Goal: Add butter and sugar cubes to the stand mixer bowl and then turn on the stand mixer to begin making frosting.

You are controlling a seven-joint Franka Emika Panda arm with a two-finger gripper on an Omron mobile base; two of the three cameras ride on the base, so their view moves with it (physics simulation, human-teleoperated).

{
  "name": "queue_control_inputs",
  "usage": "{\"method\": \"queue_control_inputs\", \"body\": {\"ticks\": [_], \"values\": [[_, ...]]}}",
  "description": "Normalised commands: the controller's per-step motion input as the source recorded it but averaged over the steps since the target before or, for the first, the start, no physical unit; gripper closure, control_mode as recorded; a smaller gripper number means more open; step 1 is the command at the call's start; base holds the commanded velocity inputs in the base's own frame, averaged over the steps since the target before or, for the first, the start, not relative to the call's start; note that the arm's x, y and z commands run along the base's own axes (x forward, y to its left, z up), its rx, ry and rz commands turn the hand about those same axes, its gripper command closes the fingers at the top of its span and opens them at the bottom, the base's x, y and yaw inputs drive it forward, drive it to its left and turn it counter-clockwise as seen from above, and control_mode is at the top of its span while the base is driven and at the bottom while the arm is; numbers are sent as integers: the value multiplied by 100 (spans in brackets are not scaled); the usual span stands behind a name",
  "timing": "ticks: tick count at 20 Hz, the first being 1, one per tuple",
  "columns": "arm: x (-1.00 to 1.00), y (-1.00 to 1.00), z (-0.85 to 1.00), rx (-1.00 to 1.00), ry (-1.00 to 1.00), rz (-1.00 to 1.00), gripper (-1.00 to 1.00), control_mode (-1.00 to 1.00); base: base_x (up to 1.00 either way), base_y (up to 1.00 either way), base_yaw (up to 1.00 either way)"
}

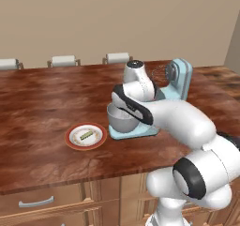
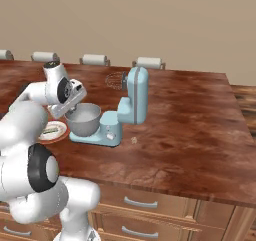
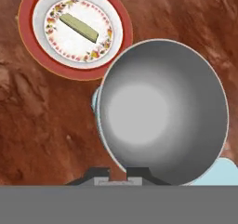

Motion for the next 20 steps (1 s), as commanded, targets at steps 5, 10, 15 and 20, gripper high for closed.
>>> {"method": "queue_control_inputs", "body": {"ticks": [5, 10, 15, 20], "values": [[84, 2, -25, -2, 24, -3, 100, -100, 0, 0, 0], [64, 1, -64, 0, 21, -1, 100, -100, 0, 0, 0], [33, 6, -75, -1, 12, -1, 100, -100, 0, 0, 0], [15, 4, -29, -1, 1, -1, 100, -100, 0, 0, 0]]}}
